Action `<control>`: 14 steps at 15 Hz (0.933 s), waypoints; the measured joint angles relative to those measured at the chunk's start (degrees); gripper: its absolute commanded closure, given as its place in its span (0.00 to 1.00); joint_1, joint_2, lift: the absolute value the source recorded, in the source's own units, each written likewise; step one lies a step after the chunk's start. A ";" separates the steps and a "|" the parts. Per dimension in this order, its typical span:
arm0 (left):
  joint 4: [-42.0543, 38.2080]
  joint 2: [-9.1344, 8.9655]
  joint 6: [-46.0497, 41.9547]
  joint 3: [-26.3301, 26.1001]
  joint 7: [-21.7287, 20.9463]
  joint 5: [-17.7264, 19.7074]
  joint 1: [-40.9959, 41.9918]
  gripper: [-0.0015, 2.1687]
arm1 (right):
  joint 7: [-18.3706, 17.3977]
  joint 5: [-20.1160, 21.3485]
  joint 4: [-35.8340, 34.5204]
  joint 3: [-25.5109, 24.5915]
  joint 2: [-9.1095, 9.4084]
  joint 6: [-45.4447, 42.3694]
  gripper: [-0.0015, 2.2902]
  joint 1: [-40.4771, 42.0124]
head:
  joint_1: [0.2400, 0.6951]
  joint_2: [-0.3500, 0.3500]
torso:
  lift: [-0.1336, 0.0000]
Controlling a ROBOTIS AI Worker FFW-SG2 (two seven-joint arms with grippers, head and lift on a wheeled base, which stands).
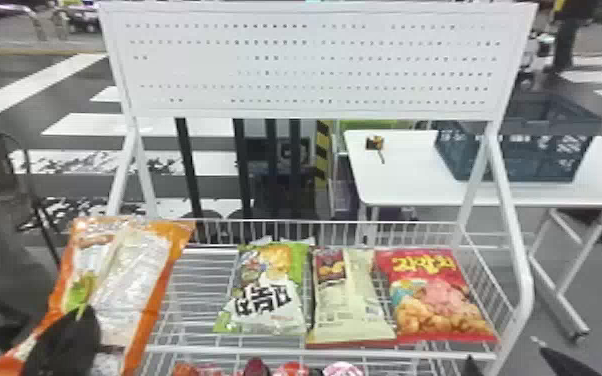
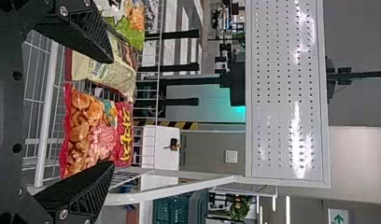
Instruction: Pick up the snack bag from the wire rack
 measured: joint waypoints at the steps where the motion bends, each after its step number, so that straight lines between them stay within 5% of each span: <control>1: -0.01 0.00 0.00 0.00 0.00 0.00 0.02 0.87 | -0.23 -0.05 0.20 -0.04 0.00 -0.07 0.05 -0.24 | 0.57 0.50 | 1.00; 5: 0.07 0.00 0.14 -0.15 -0.08 -0.06 -0.04 0.87 | -1.39 -0.17 7.13 0.20 0.00 0.26 0.05 -8.28 | 0.57 0.50 | 1.00; 14: 1.35 -0.01 0.37 -2.39 -0.17 -2.30 -0.98 0.87 | -0.51 4.39 39.49 0.72 0.00 6.85 0.05 -41.22 | 0.57 0.50 | 1.00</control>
